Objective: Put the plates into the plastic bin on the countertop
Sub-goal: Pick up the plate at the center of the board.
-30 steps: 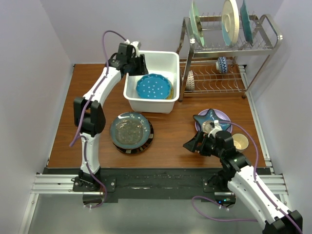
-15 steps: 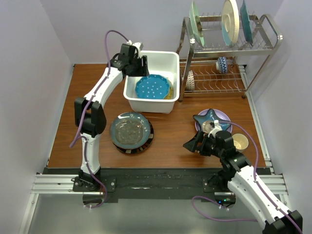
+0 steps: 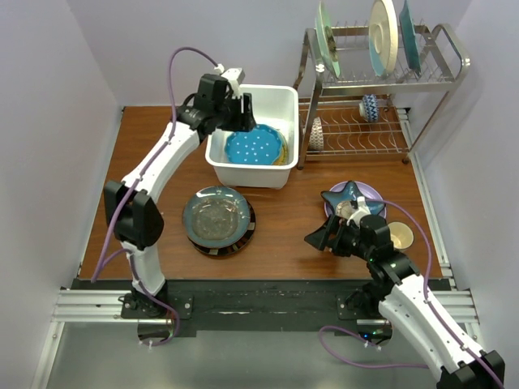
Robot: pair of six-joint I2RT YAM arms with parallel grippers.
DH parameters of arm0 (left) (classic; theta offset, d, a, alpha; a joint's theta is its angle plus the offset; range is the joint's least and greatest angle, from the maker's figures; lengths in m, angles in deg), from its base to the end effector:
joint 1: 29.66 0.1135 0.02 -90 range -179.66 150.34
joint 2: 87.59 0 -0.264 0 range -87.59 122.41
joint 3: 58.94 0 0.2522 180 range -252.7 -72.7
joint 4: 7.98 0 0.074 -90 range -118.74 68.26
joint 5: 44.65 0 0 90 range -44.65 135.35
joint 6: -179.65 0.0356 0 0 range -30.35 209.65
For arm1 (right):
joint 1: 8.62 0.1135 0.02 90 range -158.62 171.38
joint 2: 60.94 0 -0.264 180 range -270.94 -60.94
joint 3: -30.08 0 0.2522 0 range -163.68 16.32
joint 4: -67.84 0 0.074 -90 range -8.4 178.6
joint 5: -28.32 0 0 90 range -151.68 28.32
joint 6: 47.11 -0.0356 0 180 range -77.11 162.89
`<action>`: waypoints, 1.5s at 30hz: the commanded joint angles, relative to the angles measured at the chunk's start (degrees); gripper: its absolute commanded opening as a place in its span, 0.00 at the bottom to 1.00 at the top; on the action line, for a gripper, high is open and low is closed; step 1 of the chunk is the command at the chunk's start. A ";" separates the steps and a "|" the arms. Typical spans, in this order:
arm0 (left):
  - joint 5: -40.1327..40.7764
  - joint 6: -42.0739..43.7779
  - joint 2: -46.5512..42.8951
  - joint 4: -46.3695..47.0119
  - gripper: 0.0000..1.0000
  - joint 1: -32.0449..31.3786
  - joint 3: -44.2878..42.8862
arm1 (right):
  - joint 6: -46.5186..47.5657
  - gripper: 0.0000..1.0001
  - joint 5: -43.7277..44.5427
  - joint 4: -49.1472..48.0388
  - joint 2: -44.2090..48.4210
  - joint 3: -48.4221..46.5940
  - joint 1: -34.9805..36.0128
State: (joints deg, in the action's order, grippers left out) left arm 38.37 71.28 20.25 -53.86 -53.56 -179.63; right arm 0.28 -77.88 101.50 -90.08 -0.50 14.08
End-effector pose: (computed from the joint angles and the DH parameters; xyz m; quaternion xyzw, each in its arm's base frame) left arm 0.3991 -0.1816 0.3613 0.0713 0.8749 -0.2216 0.4247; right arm 0.1189 0.0605 0.1907 0.0828 0.8655 0.3620 0.3361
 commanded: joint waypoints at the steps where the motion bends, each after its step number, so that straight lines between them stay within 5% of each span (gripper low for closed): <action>1: -0.40 0.88 -6.31 4.08 0.65 -2.99 5.14 | 1.04 0.91 -0.84 -0.13 -0.73 -4.97 -0.11; 18: -6.36 -3.77 -16.60 10.06 0.66 -10.73 18.51 | 3.67 0.91 0.47 3.83 -1.53 -13.24 -0.02; 45: -9.71 -5.62 -2.73 10.85 0.65 -24.61 13.78 | 4.91 0.91 -3.04 8.40 7.26 -13.42 -0.02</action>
State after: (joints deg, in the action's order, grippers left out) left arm 31.37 66.48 15.66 -45.01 -76.86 -161.56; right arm 4.41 -79.24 108.76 -83.88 -13.13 14.10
